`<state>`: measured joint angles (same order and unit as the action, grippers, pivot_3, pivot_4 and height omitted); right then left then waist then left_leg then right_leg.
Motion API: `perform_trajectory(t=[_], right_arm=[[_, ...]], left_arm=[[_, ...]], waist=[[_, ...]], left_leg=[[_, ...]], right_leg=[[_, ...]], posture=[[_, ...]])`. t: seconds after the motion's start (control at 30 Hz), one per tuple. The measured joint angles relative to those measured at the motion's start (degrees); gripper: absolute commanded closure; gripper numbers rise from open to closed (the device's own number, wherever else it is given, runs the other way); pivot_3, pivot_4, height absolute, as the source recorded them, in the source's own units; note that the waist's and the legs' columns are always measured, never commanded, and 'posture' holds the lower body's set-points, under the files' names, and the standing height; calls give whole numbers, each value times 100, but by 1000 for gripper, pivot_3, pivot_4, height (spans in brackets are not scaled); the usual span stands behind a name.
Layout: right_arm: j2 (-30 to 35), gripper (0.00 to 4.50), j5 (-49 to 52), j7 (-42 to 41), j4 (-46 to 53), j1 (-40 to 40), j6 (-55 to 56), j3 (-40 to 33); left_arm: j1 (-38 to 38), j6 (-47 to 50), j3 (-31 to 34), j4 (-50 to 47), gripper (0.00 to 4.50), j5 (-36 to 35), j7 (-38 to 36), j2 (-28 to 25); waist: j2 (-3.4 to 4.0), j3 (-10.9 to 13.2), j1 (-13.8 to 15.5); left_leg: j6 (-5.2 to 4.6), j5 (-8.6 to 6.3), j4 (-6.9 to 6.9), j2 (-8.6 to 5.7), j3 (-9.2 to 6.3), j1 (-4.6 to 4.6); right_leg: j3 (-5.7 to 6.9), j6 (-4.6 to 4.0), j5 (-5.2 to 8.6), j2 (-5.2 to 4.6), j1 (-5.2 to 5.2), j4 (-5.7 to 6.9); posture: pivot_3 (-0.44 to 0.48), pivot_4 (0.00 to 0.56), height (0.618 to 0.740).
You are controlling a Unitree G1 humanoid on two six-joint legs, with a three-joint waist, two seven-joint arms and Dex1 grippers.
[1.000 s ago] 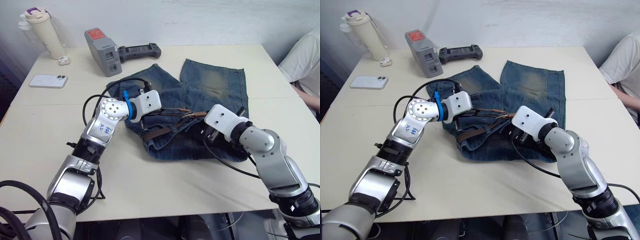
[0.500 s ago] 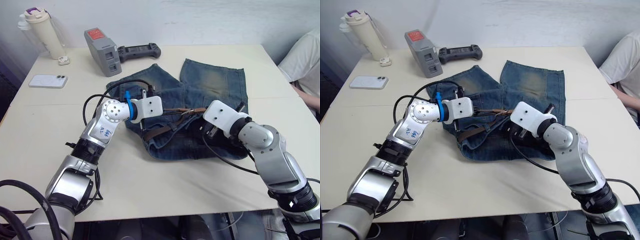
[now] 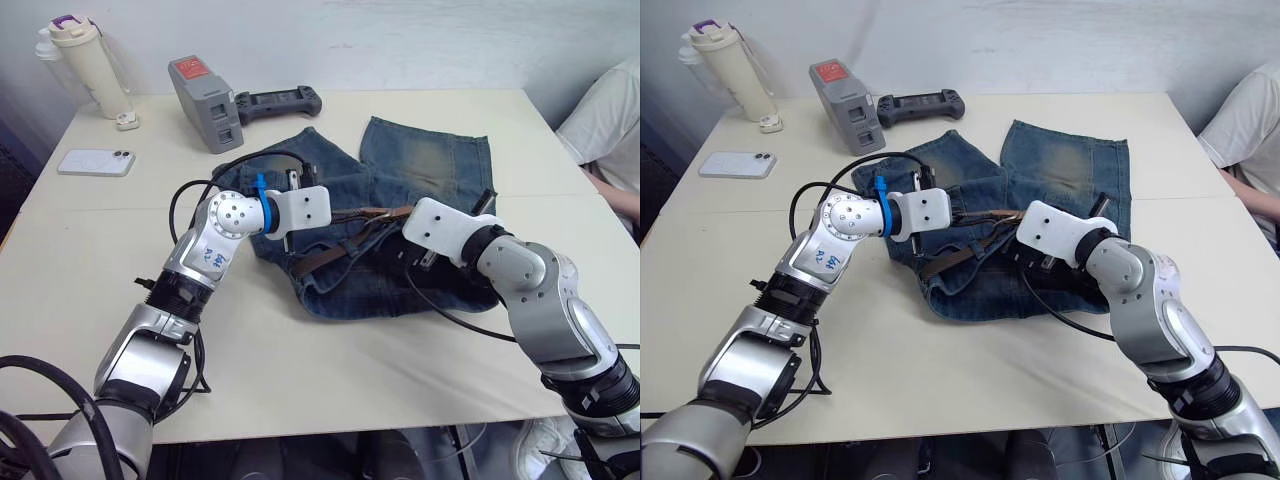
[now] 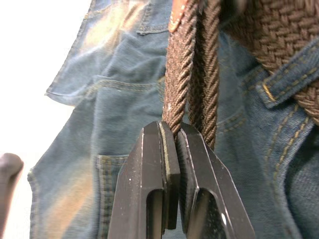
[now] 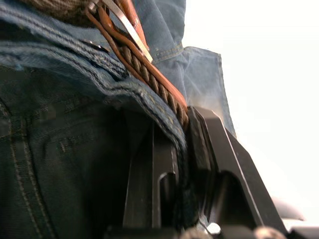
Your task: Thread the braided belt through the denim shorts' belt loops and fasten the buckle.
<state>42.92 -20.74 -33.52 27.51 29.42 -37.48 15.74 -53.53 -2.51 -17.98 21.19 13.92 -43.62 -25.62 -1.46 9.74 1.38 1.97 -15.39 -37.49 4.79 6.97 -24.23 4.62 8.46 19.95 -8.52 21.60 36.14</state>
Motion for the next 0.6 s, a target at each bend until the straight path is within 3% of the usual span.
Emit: perform_trajectory(t=[0.37,0.6], right_arm=[[-122,4484,-462,52,-231,-170,380,84],[-947,4484,-334,287,-181,-333,-70,-319]], left_arm=[[-179,-302,-118,-55,4500,309,-128,-131],[-276,-890,-313,-24,4500,765,-56,-354]], waist=[[0,0,1],[0,0,-4]], left_leg=[[0,0,-1,0,1,0],[0,0,3,1,4,1]], right_leg=[[0,0,0,0,0,0],[2,0,0,1,2,2]], posture=[[0,150,740],[0,150,740]])
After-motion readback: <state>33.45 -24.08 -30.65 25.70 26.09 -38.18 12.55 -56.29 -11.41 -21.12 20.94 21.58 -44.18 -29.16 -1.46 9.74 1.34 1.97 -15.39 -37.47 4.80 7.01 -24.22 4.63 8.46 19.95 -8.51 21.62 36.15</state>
